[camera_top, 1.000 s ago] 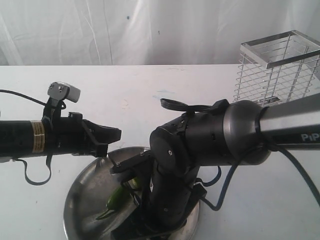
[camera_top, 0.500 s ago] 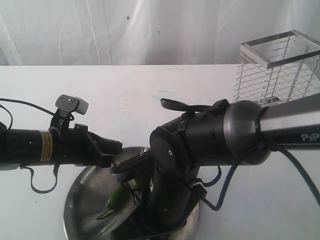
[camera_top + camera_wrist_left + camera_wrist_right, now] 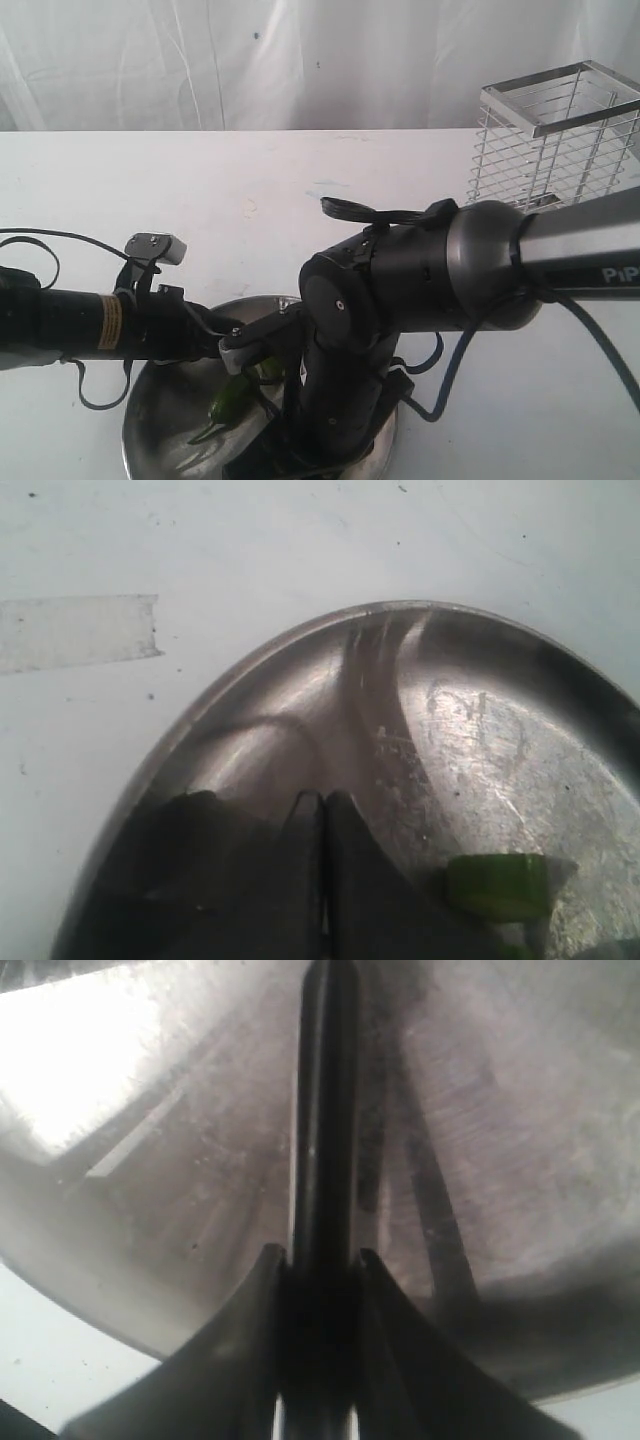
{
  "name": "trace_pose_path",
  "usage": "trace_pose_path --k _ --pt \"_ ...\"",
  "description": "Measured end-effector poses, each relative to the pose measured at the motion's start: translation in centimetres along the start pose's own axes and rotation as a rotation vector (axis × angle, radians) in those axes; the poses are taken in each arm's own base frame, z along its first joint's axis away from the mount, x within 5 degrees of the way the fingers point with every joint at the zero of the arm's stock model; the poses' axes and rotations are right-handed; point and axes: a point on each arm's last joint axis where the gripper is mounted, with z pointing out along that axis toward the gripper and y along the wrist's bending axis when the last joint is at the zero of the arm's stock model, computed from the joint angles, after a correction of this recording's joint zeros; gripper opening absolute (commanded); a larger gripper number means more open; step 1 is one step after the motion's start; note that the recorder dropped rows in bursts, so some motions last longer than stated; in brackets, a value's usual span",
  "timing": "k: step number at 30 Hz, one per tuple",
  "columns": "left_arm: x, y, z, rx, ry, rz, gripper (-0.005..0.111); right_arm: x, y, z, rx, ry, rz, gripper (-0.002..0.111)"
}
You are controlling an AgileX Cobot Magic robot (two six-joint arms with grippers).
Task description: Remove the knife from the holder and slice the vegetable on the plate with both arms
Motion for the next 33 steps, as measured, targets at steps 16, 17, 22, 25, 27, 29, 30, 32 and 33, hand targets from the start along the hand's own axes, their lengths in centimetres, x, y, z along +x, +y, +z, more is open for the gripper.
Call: trace_pose_path --k 16,17,22,25,27,29,30,32,33 --pt "0.1 -0.1 0.0 0.016 0.004 -0.010 0.000 0.8 -0.3 0.7 0.005 0.031 0.001 0.000" --pt "0.1 -0.1 0.0 0.017 0.005 -0.014 0.000 0.9 -0.3 0.7 0.006 0.036 0.001 0.000" --pt "0.1 -0.1 0.1 0.015 0.002 -0.024 0.000 1.1 -0.4 0.7 0.009 0.058 0.001 0.000" --pt "0.2 0.0 0.1 0.008 0.006 -0.030 0.000 1.3 -0.4 0.7 0.012 0.078 -0.001 0.000" --pt "0.2 0.0 0.1 0.009 0.007 -0.028 0.000 1.3 -0.4 0.7 0.012 0.083 -0.003 0.000" --pt "0.2 0.0 0.1 0.009 0.007 -0.028 0.000 1.4 -0.4 0.7 0.011 0.085 -0.001 0.000" --pt "0.2 0.0 0.1 0.009 0.008 -0.027 0.000 1.4 -0.4 0.7 0.008 0.085 0.003 0.000" --pt "0.2 0.0 0.1 0.011 0.010 -0.024 0.000 1.4 -0.4 0.7 0.006 0.085 0.005 0.000" --pt "0.2 0.0 0.1 0.011 0.010 -0.024 0.000 1.4 -0.4 0.7 0.006 0.085 0.005 0.000"
